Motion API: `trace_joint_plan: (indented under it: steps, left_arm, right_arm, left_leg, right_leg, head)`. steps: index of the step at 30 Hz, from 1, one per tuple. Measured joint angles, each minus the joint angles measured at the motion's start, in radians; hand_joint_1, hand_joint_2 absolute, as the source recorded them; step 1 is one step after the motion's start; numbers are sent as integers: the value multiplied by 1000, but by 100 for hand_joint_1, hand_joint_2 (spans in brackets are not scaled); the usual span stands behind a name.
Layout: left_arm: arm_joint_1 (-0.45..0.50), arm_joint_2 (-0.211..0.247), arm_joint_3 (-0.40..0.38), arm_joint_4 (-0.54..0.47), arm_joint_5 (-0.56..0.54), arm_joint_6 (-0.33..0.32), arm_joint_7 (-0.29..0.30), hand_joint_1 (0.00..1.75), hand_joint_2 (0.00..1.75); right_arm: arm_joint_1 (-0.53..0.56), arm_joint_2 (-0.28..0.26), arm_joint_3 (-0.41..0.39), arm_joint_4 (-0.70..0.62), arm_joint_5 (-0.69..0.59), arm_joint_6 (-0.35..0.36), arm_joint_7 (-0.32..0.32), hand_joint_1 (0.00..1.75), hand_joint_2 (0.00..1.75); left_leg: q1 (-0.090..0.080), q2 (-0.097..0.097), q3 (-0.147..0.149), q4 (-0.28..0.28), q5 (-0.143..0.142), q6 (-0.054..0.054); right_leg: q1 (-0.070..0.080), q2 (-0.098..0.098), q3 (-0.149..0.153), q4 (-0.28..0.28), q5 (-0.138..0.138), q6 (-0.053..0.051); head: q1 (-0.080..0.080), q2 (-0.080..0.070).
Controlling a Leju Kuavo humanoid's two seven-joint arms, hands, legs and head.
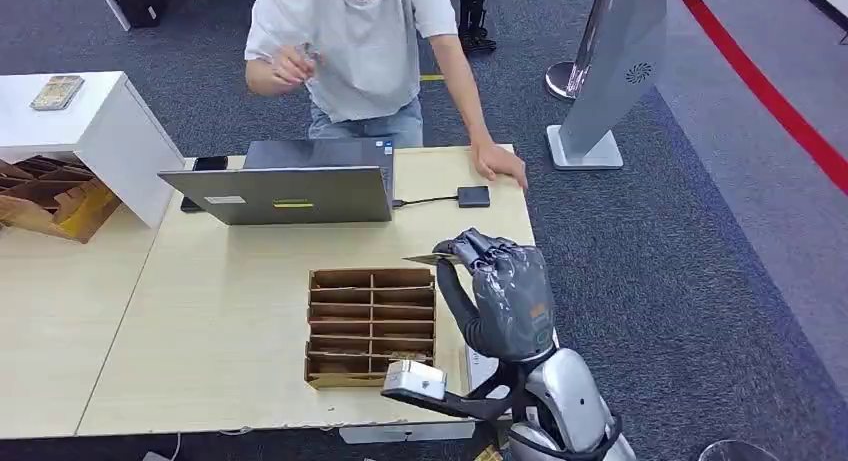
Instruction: Pass the card to the sensor for recognition and then transmit it.
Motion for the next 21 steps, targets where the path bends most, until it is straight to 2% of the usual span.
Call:
trace_joint_plan:
  steps: [21]
  left_arm:
    - [1,0,22,0,-6,4,-6,0,0]
  right_arm:
    - [28,0,-3,3,-189,41,-52,175,175]
  left_leg:
    - [0,0,0,0,0,0]
  right_leg:
    - [0,0,0,0,0,0]
  head:
    - [0,0]
